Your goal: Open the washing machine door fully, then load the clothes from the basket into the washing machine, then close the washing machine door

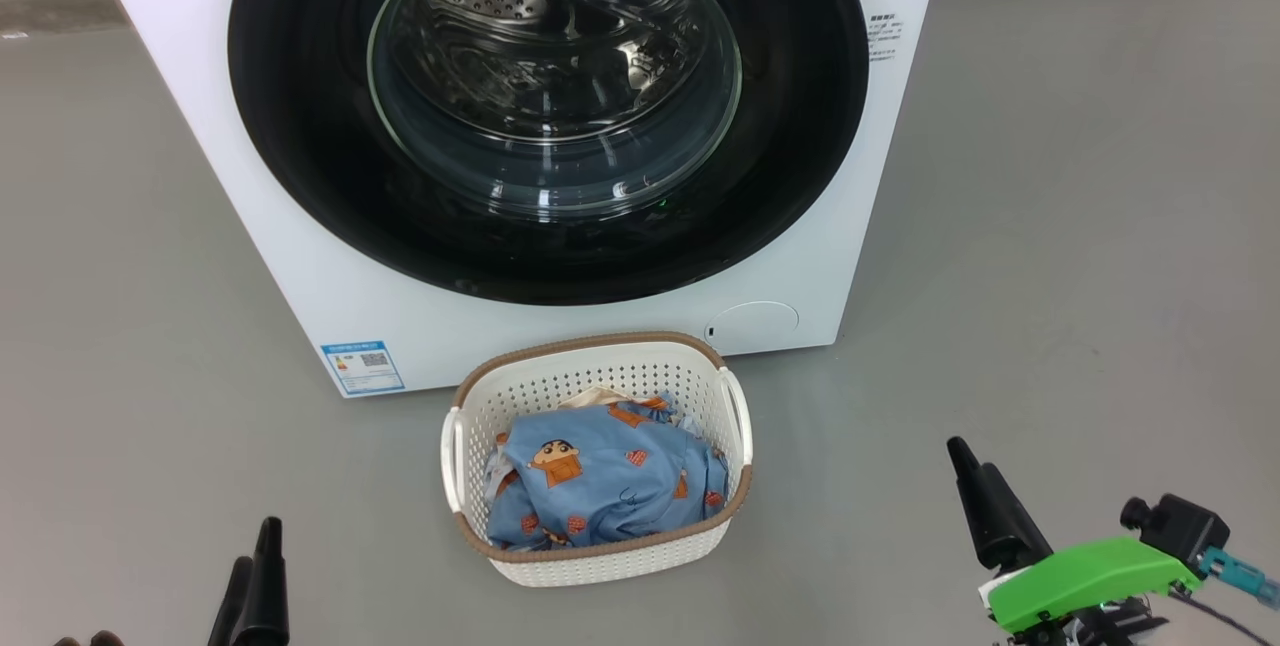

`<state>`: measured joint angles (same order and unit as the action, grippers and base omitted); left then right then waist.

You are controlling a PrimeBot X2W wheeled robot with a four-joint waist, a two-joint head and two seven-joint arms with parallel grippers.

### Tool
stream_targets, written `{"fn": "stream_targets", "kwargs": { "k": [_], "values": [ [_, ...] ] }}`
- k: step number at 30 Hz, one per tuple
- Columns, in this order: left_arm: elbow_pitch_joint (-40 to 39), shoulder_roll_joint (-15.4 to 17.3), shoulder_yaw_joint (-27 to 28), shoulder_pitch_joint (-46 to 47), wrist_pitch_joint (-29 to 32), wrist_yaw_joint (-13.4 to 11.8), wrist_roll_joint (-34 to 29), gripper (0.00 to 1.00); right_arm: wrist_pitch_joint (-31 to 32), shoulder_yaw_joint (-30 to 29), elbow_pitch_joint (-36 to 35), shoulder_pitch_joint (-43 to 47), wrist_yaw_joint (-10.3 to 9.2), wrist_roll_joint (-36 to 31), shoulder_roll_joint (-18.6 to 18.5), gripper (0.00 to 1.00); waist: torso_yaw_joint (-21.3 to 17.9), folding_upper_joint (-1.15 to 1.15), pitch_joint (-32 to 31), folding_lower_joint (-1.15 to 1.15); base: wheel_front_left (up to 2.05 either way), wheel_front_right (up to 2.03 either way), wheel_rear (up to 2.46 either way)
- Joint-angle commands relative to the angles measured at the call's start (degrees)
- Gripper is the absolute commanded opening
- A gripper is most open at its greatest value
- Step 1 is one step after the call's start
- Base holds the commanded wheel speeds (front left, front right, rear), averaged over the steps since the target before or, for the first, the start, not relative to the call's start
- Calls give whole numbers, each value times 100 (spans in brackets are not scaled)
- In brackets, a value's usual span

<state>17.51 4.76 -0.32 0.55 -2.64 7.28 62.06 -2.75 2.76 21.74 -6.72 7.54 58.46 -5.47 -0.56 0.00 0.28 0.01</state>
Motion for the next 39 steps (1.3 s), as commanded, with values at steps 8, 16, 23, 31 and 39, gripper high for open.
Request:
{"fn": "stream_targets", "kwargs": {
  "k": [8,16,23,31,39],
  "values": [
    [-180,177,39,128,-177,12,-691,100,-183,207,-34,-408,-3,-725,-113,100,-6,0,-6,-1,0,0,0],
    [-205,244,18,97,-313,13,-1349,100,-317,317,89,-508,-3,-1332,-150,100,-28,0,-22,-1,0,0,0],
    [-239,299,-5,73,-432,14,-1875,100,-434,350,160,-567,-3,-1864,-158,100,-52,0,-36,-1,0,0,0],
    [-255,361,-43,31,-569,15,-2444,100,-568,341,208,-624,-4,-2499,-145,100,-69,0,-47,-1,0,0,0],
    [-279,402,-27,29,-704,16,-2990,100,-702,387,267,-739,-4,-3081,-152,100,-76,0,-38,-1,0,0,0]
  ]
}}
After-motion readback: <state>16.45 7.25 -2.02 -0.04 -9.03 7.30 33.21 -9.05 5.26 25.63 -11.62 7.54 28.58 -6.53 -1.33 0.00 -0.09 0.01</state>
